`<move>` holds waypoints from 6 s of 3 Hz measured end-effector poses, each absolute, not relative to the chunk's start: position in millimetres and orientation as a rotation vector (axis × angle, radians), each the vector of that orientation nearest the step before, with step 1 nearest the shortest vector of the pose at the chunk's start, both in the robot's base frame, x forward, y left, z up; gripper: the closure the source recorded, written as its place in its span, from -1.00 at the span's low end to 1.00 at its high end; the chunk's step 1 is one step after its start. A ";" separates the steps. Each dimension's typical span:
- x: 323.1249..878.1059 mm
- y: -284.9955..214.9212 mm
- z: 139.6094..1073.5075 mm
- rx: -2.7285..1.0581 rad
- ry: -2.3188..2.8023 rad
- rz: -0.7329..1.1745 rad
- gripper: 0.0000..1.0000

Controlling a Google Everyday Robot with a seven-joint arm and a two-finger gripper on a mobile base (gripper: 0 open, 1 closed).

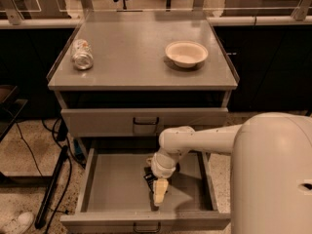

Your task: Pick rxbar blueberry from middle drawer and place on counter

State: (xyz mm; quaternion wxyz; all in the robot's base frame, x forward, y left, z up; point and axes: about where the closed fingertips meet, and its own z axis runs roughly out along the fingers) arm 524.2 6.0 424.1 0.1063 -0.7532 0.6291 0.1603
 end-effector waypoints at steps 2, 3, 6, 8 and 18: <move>530.9 3.9 397.8 -2.254 1.855 0.494 -1.00; 538.6 0.0 381.7 -2.259 1.859 0.501 -1.00; 546.5 -8.7 337.2 -2.262 1.865 0.545 -0.64; 546.5 -8.6 337.1 -2.262 1.865 0.545 0.45; 518.4 -45.4 486.5 -2.065 1.954 0.200 1.00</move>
Offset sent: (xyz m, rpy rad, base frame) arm 0.0210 -0.0068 -0.0473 -0.0262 0.0375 0.0295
